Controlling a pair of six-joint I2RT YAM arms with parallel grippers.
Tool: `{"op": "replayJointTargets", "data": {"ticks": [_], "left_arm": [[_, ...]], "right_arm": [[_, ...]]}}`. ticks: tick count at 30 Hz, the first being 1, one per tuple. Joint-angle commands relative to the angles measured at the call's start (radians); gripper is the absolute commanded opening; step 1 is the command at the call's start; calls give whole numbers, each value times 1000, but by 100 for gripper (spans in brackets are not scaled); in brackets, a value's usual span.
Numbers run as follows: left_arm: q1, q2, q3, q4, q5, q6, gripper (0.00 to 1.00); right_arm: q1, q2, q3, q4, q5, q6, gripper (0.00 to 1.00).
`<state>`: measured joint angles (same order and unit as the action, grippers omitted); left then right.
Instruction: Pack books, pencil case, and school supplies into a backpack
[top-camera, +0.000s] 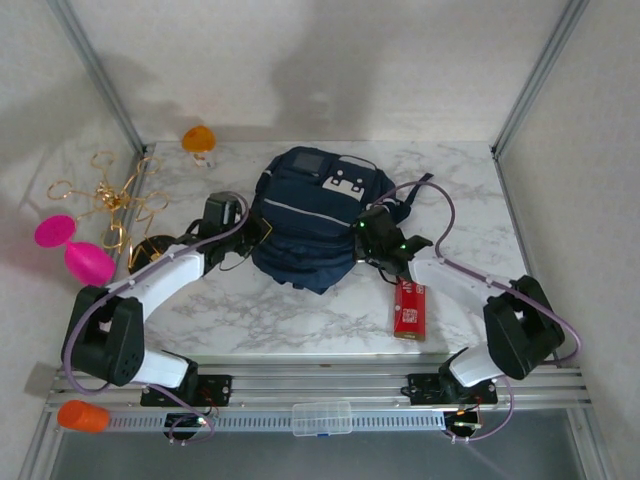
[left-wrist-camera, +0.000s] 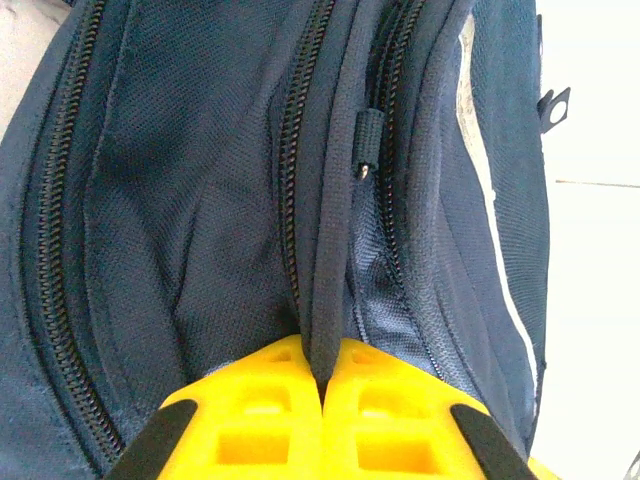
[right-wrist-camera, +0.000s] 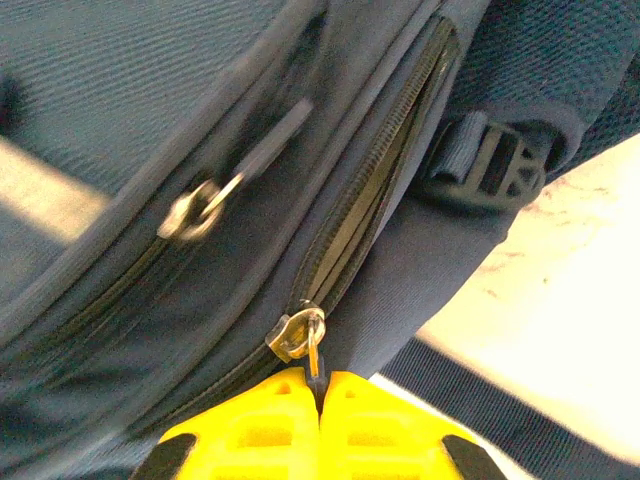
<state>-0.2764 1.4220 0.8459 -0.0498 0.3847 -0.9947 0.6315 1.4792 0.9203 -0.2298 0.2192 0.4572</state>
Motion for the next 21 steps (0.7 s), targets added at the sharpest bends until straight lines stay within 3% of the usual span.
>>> {"op": "replayJointTargets", "data": {"ticks": [1, 10, 15, 21], "left_arm": [[81, 12, 43, -53, -114, 114, 0], [143, 84, 143, -141, -83, 260, 0], [160, 112, 191, -193, -75, 326, 0], [177, 154, 233, -222, -68, 374, 0]], "right_arm": [[-114, 48, 33, -42, 235, -27, 0], [-202, 167, 138, 42, 295, -130, 0], [-254, 198, 135, 172, 130, -244, 0], [-305, 288, 220, 143, 135, -237, 0]]}}
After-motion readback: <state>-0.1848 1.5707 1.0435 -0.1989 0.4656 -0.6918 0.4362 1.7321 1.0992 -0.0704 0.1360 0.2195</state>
